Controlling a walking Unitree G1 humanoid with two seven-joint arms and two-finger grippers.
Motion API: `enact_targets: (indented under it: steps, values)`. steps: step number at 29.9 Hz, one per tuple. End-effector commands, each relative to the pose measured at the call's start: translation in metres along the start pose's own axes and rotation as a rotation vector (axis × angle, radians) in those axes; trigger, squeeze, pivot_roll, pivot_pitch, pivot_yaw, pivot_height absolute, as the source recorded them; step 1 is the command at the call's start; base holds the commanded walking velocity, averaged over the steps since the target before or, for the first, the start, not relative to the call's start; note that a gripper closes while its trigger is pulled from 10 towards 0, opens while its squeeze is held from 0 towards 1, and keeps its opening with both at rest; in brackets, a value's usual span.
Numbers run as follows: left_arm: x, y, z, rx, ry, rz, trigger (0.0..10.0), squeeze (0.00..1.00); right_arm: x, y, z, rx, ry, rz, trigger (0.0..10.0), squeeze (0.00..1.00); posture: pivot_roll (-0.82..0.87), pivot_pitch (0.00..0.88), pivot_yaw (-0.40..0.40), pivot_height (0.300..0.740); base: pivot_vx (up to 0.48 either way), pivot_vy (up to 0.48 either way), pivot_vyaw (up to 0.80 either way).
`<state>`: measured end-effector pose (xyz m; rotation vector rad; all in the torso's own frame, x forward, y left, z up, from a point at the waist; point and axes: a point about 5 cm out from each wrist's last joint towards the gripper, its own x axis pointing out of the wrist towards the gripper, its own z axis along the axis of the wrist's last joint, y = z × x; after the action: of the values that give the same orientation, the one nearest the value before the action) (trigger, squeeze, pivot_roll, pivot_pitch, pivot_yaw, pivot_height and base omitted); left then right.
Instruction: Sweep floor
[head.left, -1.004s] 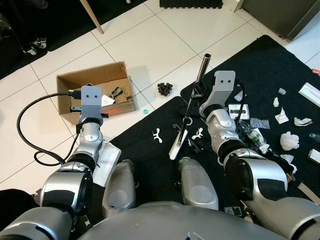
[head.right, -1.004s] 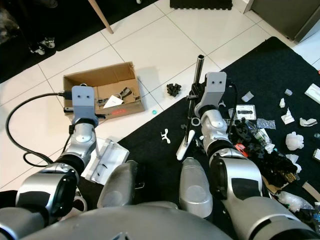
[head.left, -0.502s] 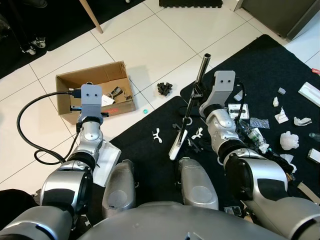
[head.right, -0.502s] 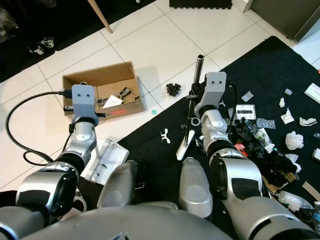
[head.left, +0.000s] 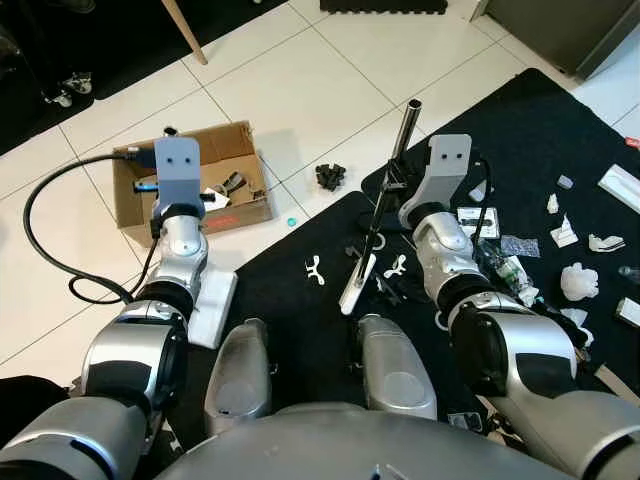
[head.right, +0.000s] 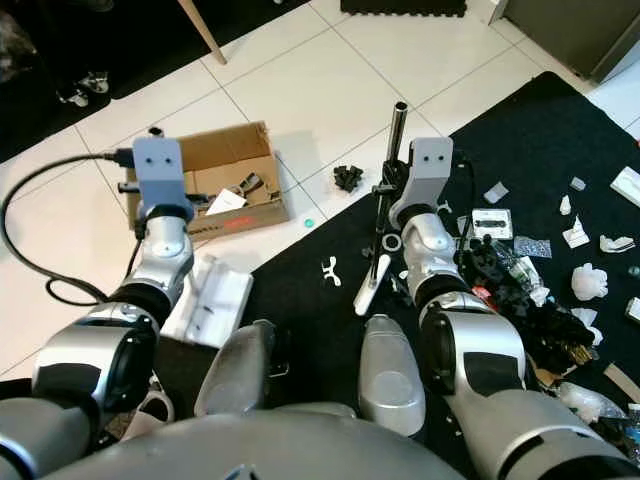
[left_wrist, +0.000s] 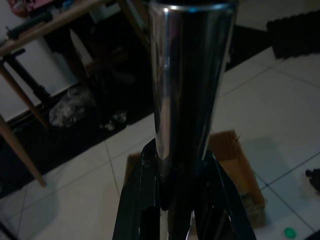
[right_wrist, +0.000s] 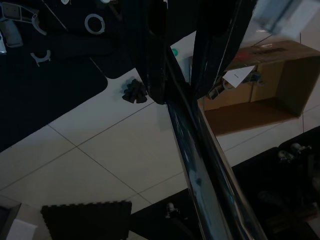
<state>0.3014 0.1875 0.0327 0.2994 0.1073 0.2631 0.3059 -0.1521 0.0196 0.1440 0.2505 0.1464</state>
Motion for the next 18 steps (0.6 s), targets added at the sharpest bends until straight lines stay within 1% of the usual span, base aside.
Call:
enact_targets:
  steps: [1, 10, 11, 12, 13, 14, 18]
  values:
    - [0.007, 0.009, 0.011, 0.024, -0.068, 0.017, 10.0, 0.0, 0.001, 0.001, 0.003, -0.012, -0.015, 0.009, 10.0, 0.0, -0.02, 0.0, 0.049, 0.74, 0.0, 0.0, 0.0]
    - [0.014, 0.009, 0.025, -0.038, -0.108, 0.039, 10.0, 0.0, 0.004, 0.003, 0.01, -0.006, -0.043, 0.019, 10.0, 0.0, -0.02, 0.0, 0.049, 0.74, 0.0, 0.0, 0.0]
    - [0.016, 0.007, 0.028, -0.111, -0.096, 0.04, 10.0, 0.0, 0.005, 0.005, 0.011, -0.004, -0.05, 0.025, 10.0, 0.0, -0.02, 0.0, 0.049, 0.74, 0.0, 0.0, 0.0]
    - [0.016, 0.007, 0.028, -0.111, -0.096, 0.04, 10.0, 0.0, 0.005, 0.005, 0.011, -0.004, -0.05, 0.025, 10.0, 0.0, -0.02, 0.0, 0.049, 0.74, 0.0, 0.0, 0.0]
    - [0.016, 0.007, 0.028, -0.13, -0.089, 0.039, 10.0, 0.0, 0.006, 0.005, 0.012, -0.004, -0.052, 0.027, 10.0, 0.0, -0.02, 0.0, 0.049, 0.74, 0.0, 0.0, 0.0]
    - [0.017, 0.006, 0.029, -0.169, -0.077, 0.042, 10.0, 0.0, 0.006, 0.006, 0.012, -0.003, -0.054, 0.029, 10.0, 0.0, -0.02, 0.0, 0.049, 0.74, 0.0, 0.0, 0.0]
    - [0.017, 0.004, 0.028, -0.23, -0.057, 0.035, 10.0, 0.0, 0.006, 0.006, 0.012, -0.003, -0.055, 0.03, 10.0, 0.0, -0.02, 0.0, 0.049, 0.74, 0.0, 0.0, 0.0]
